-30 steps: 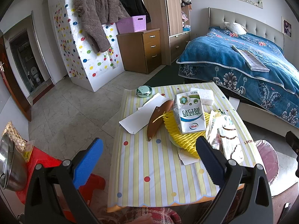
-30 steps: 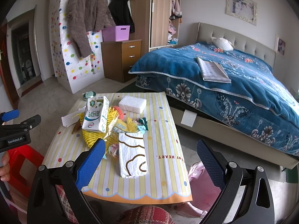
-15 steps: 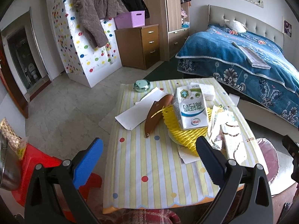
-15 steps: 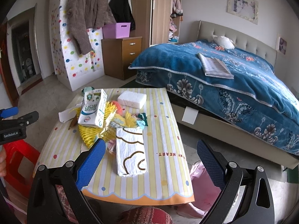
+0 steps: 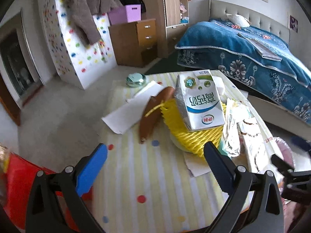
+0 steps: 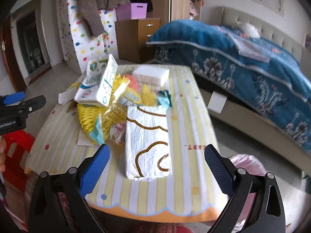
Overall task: Collect trash
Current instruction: 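Grasp the white paper-wrapped cone with the right gripper, then grasp the clear plastic bag with the left gripper while the right gripper holds the cone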
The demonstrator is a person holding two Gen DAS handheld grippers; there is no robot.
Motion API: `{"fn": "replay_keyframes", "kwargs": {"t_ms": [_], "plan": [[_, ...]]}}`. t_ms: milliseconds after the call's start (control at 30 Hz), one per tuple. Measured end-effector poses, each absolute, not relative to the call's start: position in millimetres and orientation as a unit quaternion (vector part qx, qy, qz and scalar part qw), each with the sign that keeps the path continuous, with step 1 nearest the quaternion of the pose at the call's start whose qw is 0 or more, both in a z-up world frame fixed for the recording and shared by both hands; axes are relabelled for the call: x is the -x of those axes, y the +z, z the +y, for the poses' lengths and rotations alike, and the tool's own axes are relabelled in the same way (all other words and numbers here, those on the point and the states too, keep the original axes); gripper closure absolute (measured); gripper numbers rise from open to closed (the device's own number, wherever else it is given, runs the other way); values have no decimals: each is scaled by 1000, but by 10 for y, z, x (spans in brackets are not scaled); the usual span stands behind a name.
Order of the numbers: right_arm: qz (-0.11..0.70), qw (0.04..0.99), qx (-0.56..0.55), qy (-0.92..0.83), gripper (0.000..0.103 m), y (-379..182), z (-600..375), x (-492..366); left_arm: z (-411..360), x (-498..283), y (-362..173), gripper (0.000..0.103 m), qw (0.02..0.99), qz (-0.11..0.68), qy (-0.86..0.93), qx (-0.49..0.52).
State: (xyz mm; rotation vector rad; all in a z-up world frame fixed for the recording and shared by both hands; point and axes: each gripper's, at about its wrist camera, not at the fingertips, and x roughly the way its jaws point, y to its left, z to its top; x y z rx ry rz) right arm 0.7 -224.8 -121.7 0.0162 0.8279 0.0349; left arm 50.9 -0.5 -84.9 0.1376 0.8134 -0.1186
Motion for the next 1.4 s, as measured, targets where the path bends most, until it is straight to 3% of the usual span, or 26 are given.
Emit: {"fn": "replay_keyframes", "kwargs": {"t_ms": [33, 100, 233, 300, 467, 633, 700, 733, 767, 867, 1067, 1233, 1400], "plan": [[405, 914, -5, 20, 14, -1254, -2247, -36, -12, -528, -881, 7, 913, 398, -59, -64], [416, 909, 2, 20, 39, -1345, -2234, -114, -16, -592, -950, 7, 909, 408, -61, -57], [430, 902, -10, 39, 34, -1478, -2250, -240, -74, -660, -1046, 7, 905, 418, -60, -59], [426, 903, -14, 54, 18, -1509, -2221, -280, -121, -672, -1083, 7, 903, 421, -62, -67], [443, 894, 8, 64, 18, -1638, -2144, -394, -210, -681, -1105, 7, 900, 423, -77, -66], [453, 889, -2, 66, 44, -1676, -2198, -362, -297, -629, -1073, 7, 902, 415, -89, -80], [445, 893, -2, 67, 64, -1613, -2214, -292, -314, -605, -1057, 7, 903, 412, -86, -82], [441, 895, -5, 68, 69, -1590, -2236, -275, -317, -594, -1052, 7, 904, 412, -85, -82], [439, 896, -13, 71, 83, -1553, -2262, -244, -330, -572, -1041, 7, 904, 411, -86, -83], [424, 902, -35, 76, 98, -1416, -2357, -128, -373, -504, -1024, 7, 905, 407, -90, -89], [402, 912, -63, 53, 100, -1112, -2608, 142, -619, -356, -1109, 7, 900, 403, -128, -108], [393, 917, -66, 26, 100, -1001, -2786, 324, -958, -368, -1317, 29, 884, 417, -170, -124], [397, 913, -87, 22, 99, -1033, -2944, 394, -1116, -477, -1479, 31, 884, 421, -161, -126]]}}
